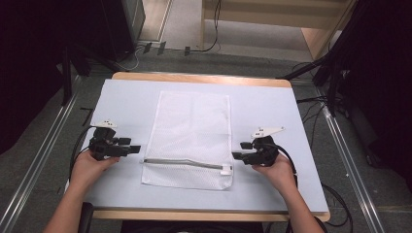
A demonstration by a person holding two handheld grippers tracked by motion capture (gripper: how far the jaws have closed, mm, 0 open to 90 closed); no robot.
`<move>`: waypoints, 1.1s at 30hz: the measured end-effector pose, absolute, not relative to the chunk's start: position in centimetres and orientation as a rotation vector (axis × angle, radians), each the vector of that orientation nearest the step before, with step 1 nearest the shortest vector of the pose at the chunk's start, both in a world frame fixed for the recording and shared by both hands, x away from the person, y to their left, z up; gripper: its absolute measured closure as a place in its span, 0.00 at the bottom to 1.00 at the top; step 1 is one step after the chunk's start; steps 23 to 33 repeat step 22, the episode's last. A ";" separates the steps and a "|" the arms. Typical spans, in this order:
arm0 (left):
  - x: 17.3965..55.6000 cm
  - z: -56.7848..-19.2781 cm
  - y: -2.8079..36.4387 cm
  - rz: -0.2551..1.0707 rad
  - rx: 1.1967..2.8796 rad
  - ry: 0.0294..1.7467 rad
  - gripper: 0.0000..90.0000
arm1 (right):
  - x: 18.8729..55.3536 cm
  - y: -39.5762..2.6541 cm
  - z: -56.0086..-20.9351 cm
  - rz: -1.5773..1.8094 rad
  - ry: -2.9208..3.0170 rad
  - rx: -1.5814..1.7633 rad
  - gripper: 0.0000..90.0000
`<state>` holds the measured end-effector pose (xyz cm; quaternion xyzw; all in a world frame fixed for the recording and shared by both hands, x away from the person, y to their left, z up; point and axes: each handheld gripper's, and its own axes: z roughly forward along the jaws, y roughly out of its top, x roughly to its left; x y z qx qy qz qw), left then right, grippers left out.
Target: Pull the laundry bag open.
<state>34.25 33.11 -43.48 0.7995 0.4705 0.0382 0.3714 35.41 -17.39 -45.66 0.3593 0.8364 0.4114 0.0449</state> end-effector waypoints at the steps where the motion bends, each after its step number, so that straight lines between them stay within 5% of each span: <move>1: 34.3 -43.5 33.2 0.107 2.056 1.210 0.39 | 35.5 -17.6 -45.7 1.258 2.543 1.115 0.45; 33: 35.5 -44.1 34.0 0.197 2.065 1.285 0.33 | 36.9 -20.6 -46.7 1.208 2.421 1.282 0.36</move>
